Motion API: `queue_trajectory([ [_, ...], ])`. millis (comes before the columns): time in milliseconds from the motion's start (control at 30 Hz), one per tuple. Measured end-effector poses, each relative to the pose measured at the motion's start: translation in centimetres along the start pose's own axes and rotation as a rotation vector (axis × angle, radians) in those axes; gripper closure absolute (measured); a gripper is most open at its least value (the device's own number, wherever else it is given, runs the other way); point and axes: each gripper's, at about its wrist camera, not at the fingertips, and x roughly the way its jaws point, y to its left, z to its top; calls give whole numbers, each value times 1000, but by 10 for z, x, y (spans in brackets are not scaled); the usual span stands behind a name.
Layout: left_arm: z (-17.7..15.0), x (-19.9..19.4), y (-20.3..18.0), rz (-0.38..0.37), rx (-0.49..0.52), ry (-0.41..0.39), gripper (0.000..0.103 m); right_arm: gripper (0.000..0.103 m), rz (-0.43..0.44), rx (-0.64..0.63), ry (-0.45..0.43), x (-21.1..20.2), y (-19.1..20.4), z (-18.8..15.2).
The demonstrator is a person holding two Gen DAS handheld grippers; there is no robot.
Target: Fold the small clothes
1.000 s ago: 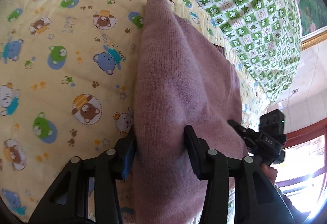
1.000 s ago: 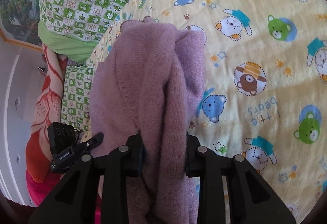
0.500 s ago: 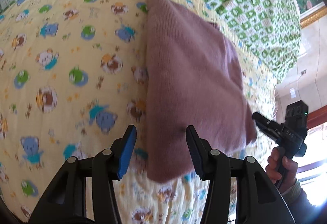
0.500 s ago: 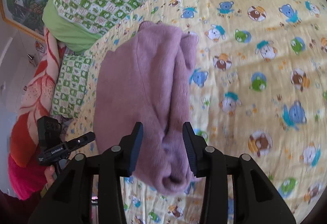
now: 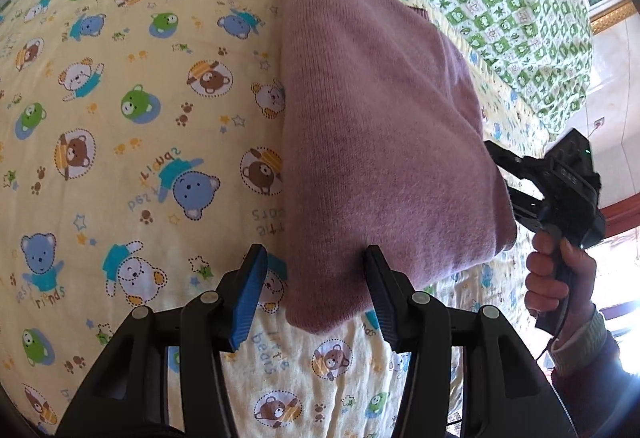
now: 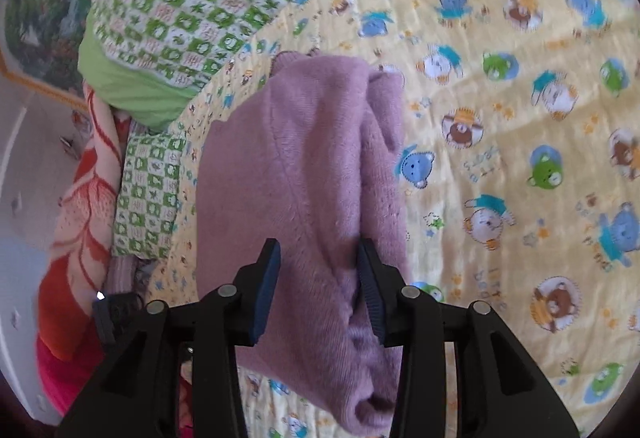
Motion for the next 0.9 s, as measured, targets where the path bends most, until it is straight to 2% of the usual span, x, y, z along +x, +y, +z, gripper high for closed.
queue_trajectory([
  [33,0,1,-1,2,0,4,52,62,0,23,12,5,-4,0],
  [100,-1,5,-2,3,2,11,52,69,28,63,18,9,-12,0],
  [167,-1,7,-6,11,8,13,52,86,60,78,13,8,-14,0],
  [267,1,8,-12,15,24,9,52,89,79,8,-43,-9,3,7],
  [300,2,9,-14,15,30,12,52,90,95,-9,-68,-16,9,11],
  [367,2,13,-15,18,37,23,52,90,73,-53,-90,-23,17,19],
  [500,0,22,-13,36,46,42,52,90,-81,-108,-6,5,4,16],
  [567,0,23,-13,34,48,45,52,87,-107,-111,23,14,-2,9],
  [667,0,24,-12,34,50,48,52,75,-131,-100,-18,0,0,2],
  [767,-2,22,-10,39,51,46,52,75,-210,-170,-116,-28,18,-12],
  [833,-3,22,-10,41,50,46,52,75,-177,-218,-153,-41,27,-23],
  [900,-4,21,-9,45,51,44,52,75,-158,-273,-143,-45,35,-37],
])
